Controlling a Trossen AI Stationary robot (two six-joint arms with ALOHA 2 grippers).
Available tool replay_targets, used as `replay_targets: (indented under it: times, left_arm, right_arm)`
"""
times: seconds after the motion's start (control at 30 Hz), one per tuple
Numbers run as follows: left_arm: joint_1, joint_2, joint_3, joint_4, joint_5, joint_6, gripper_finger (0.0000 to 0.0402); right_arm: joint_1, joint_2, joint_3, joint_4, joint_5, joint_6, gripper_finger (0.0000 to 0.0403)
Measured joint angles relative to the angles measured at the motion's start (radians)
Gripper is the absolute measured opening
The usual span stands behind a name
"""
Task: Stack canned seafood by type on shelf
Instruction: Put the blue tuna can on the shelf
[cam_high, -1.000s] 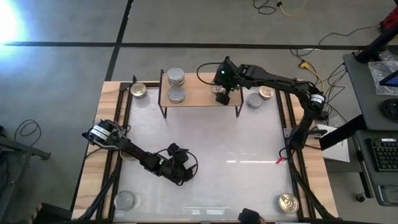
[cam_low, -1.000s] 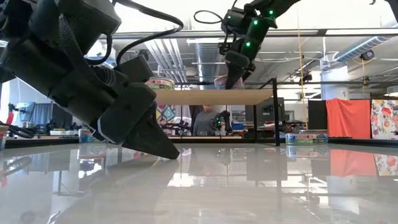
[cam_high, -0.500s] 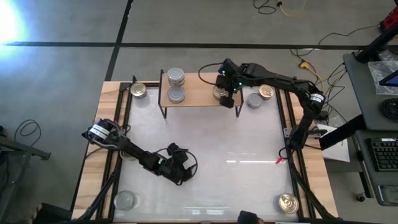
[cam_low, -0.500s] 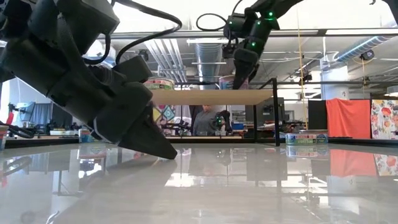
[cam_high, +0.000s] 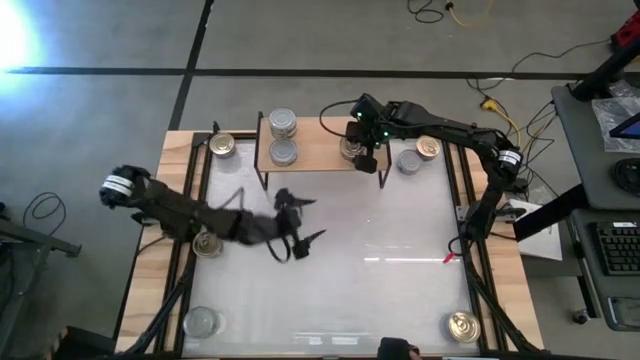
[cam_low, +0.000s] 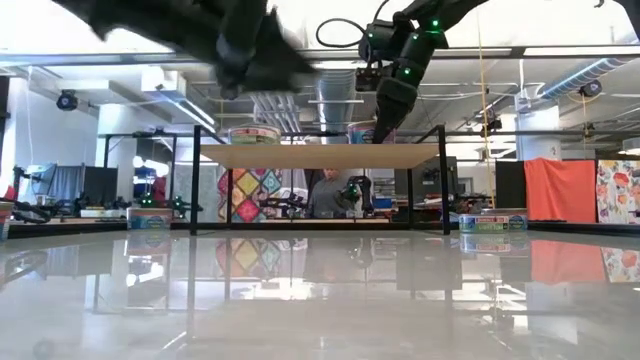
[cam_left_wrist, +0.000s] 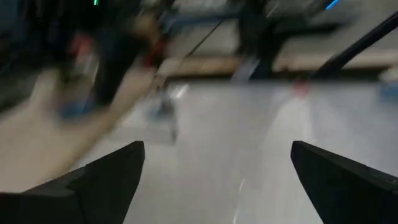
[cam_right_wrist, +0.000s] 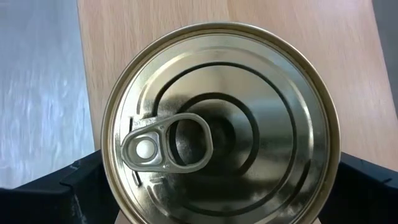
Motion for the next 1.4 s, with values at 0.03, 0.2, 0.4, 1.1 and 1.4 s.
replay_targets:
  times: [0.03,0.2,0.4,1.1,1.4]
  left_arm:
    - [0.040,-0.007,-0.008,0.064,0.079,0.050,0.0382]
    - [0.263,-0.006,-0.015,0.265,0.350,0.124,0.0353]
    - [0.466,0.111,0.093,0.302,0.480,0.094,0.0332]
    - [0.568,0.300,0.520,-0.211,0.420,0.066,0.0098]
    - [0.586,0.381,0.629,-0.297,0.412,0.038,0.0008]
  right_arm:
    - [0.000,0.000,-0.001,0.000,0.000,0.000,0.0400]
    - [0.000,0.000,-0.023,0.030,-0.006,0.016,0.0400]
    - [0.002,0.006,-0.035,0.049,-0.012,0.030,0.0400]
    - [0.003,0.003,-0.036,0.081,-0.008,0.045,0.0400]
    - [0.007,0.005,-0.037,0.127,-0.042,0.032,0.0400]
